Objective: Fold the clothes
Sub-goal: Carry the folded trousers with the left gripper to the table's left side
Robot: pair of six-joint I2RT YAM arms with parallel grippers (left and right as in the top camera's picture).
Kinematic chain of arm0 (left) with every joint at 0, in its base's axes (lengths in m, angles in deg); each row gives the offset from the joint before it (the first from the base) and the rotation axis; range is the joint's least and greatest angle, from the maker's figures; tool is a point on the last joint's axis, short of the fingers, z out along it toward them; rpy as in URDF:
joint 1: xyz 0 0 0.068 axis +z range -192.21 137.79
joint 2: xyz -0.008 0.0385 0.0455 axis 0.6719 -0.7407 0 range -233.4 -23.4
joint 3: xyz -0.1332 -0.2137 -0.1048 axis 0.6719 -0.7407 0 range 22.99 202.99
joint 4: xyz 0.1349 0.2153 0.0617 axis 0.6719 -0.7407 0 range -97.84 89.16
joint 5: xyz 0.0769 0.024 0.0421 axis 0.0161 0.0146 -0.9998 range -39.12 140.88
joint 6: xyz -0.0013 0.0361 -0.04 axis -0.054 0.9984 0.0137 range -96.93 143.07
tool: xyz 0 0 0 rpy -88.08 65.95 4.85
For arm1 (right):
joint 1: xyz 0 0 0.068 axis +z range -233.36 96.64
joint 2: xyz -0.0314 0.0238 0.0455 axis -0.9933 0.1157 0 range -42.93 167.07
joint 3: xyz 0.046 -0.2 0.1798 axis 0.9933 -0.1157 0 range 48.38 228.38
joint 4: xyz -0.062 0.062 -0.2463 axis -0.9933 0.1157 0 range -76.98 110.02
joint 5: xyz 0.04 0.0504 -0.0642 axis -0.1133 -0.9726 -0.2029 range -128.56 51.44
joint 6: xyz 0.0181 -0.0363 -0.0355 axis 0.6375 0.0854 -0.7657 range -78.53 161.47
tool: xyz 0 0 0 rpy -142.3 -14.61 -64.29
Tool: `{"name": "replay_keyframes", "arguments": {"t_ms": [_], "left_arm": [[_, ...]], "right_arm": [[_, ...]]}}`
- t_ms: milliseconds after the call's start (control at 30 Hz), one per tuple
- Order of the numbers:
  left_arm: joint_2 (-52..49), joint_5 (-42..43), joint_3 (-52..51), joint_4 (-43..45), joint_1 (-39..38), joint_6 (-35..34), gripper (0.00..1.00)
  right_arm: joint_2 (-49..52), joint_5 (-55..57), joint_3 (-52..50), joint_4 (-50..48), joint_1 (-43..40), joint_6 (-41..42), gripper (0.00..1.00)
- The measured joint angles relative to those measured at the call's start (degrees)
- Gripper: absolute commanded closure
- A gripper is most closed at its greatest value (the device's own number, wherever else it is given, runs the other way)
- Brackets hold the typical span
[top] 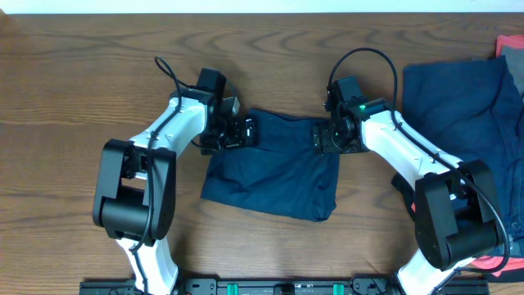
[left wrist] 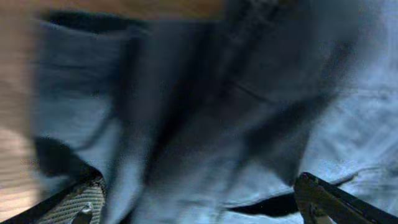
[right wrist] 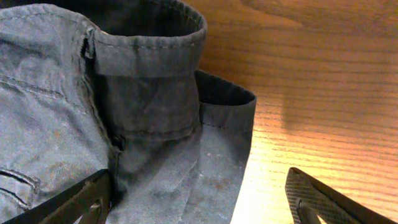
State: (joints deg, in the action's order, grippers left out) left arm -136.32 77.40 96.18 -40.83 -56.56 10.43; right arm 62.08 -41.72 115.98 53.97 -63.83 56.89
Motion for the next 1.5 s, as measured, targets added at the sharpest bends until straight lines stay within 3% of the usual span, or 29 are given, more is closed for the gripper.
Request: {"name": "replay_keyframes", "arguments": {"t_ms": [100,133,333,533,733,900,1200,1267,1300,1367,1500], "left_arm": [[-0.37,1.60,0.09,-0.35,-1.46,0.22,0.27],[-0.74,2.01,0.09,-0.24,-2.05,0.72,0.43],[-1.49,3.45,0.11,0.55,-2.60,0.74,0.91],[-0.22,3.06,0.11,0.59,1.05,0.92,0.94],[7.06,-5.27,0.11,0.81,10.14,0.81,0.94],[13.07,-11.50,0.26,2.95,24.61,-2.08,0.94],[13.60,-15.04,0.66,3.61,45.72,-7.34,0.92],[13.60,-15.02,0.66,3.43,48.28,-8.31,0.83],[13.60,-15.13,0.66,3.19,49.51,-9.16,0.59],[13.60,-15.21,0.66,2.19,51.52,-10.93,0.02],[13.60,-14.29,0.66,0.55,53.18,-14.32,0.02]], "right_arm": [[0.00,0.00,0.00,0.20,0.00,0.00,0.13],[0.00,0.00,0.00,0.35,0.00,0.00,0.13],[0.00,0.00,0.00,0.70,0.00,0.00,0.13],[0.00,-0.11,0.00,1.09,0.00,0.00,0.13],[0.00,-0.04,0.00,2.21,-0.04,0.00,0.12],[0.00,0.00,0.00,3.37,-0.66,0.00,0.12],[0.00,0.15,0.00,4.07,-0.98,0.00,0.11],[0.00,0.15,0.00,4.20,-0.98,0.00,0.11],[0.00,0.15,0.00,4.22,-0.98,0.00,0.11],[0.00,0.15,0.00,4.22,-0.98,0.00,0.11],[0.00,0.15,0.00,4.22,-0.98,-0.02,0.11]]}}
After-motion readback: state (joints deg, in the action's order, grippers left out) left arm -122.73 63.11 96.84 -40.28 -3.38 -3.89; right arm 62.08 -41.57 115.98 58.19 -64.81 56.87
